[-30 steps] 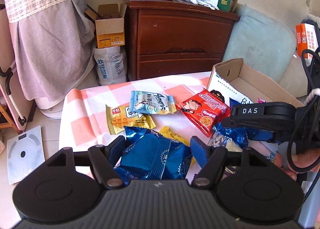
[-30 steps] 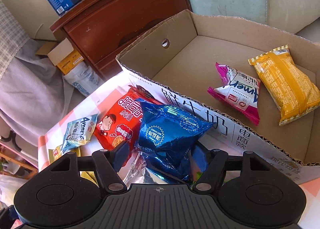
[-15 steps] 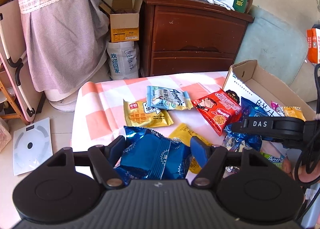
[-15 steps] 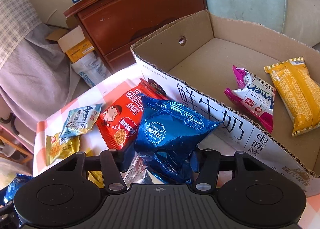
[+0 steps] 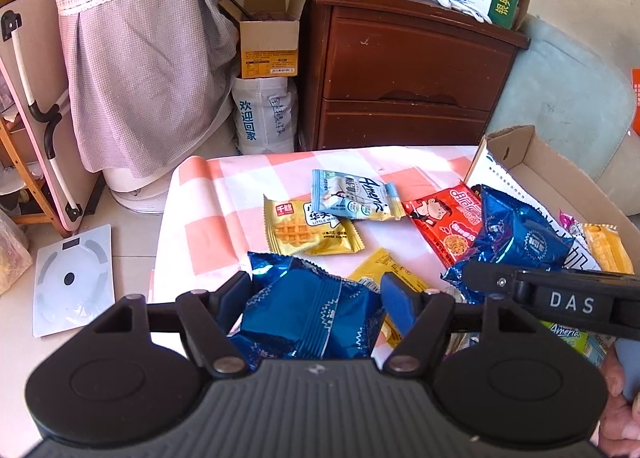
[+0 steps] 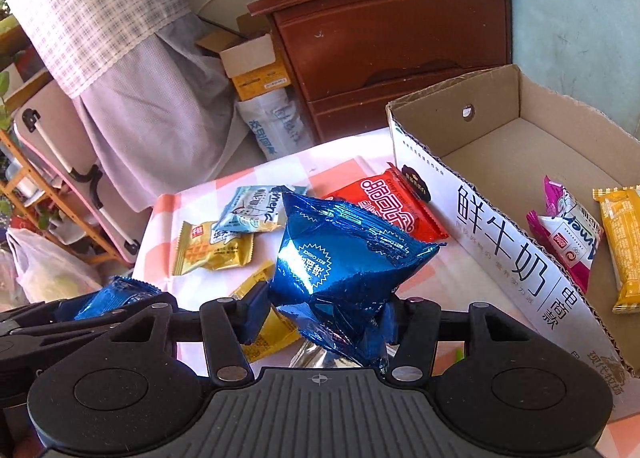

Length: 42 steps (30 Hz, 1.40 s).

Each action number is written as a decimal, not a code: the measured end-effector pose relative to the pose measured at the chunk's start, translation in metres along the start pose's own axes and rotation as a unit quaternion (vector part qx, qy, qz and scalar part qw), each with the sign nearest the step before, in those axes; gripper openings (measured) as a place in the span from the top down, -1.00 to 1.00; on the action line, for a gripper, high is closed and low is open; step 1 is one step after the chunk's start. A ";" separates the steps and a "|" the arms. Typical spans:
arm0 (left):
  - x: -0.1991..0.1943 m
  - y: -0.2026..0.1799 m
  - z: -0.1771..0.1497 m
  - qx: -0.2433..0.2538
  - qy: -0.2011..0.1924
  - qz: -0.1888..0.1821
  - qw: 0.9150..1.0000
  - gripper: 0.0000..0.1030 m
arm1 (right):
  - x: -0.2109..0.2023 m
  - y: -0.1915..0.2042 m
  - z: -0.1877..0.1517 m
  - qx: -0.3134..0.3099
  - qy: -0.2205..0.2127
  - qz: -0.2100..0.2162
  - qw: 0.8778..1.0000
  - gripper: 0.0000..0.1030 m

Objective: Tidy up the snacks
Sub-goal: 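Lift and carry both blue foil bags over the cardboard box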

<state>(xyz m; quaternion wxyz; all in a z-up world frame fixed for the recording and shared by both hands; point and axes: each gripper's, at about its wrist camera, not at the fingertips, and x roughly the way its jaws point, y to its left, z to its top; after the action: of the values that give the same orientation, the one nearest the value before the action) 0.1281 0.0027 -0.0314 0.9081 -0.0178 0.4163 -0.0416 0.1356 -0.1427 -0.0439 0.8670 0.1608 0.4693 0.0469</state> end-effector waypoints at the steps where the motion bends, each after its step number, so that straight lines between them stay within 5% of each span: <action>1: 0.000 0.000 0.000 0.000 0.000 0.001 1.000 -0.36 | -0.001 0.001 0.000 -0.002 -0.001 0.003 1.000 -0.04; 24: -0.005 -0.033 0.008 0.014 -0.024 0.013 1.000 -0.36 | -0.026 -0.007 0.011 -0.006 -0.032 0.000 0.999 -0.04; 42: -0.014 -0.087 0.022 0.018 -0.063 -0.058 0.996 -0.36 | -0.074 -0.068 0.039 0.035 -0.084 -0.043 0.995 -0.04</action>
<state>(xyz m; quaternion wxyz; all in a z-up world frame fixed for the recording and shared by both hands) 0.1308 -0.0832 -0.0004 0.9286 -0.0285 0.3560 -0.1004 0.1221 -0.2335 0.0127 0.8985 0.1741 0.4024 -0.0207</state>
